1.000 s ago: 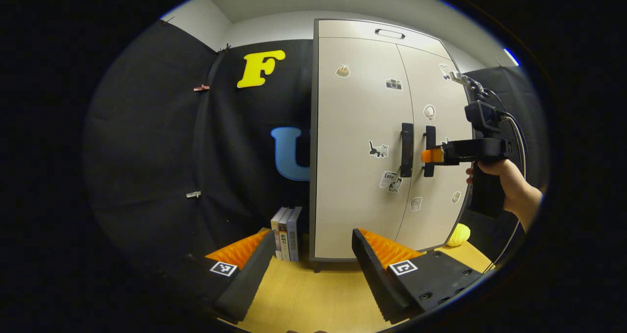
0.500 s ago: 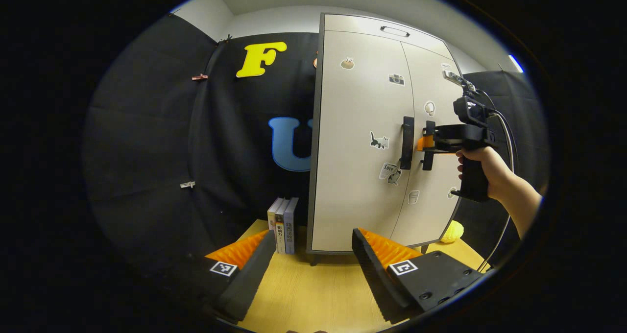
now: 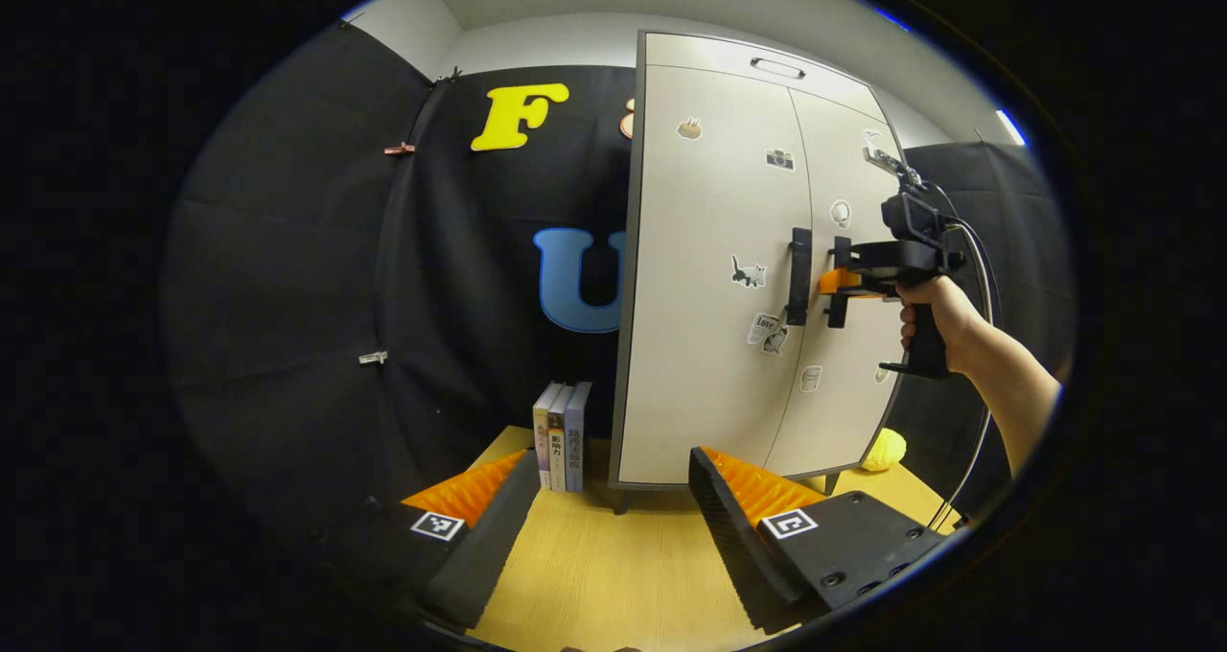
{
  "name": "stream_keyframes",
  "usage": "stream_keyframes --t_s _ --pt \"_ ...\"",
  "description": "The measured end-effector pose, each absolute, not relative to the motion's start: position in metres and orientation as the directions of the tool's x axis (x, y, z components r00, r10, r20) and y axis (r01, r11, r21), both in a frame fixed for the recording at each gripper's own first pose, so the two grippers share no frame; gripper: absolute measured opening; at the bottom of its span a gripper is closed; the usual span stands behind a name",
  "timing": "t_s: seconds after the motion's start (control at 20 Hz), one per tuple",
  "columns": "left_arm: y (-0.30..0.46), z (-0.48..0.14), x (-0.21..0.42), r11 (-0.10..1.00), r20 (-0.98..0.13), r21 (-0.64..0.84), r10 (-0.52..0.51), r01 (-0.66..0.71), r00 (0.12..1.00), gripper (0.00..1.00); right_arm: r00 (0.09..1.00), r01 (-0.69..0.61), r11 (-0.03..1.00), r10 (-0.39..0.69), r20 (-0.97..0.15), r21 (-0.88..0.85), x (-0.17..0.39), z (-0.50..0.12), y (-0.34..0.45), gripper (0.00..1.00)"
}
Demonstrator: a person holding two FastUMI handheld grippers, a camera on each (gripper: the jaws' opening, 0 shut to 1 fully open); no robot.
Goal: Open the right door of the double-door shoe cabinet with the right hand, and open the left door with the left hand.
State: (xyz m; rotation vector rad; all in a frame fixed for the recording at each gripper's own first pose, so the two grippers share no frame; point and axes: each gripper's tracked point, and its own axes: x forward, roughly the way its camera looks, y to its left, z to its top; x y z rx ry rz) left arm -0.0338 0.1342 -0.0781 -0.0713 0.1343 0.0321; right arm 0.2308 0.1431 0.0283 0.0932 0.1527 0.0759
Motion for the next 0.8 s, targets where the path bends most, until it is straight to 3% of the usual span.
stream_keyframes --t_s 0.1,0.8 --pt "0.132 -0.074 -0.036 0.997 -0.119 -0.071 0.015 -0.024 0.993 0.97 0.983 -0.077 0.994 0.089 -0.161 0.081 0.229 0.027 0.143 0.13" --pt "0.094 -0.073 -0.019 0.993 -0.120 -0.109 -0.052 0.039 0.991 0.97 0.972 -0.137 0.987 0.151 -0.181 0.084 0.193 0.034 0.130 0.13"
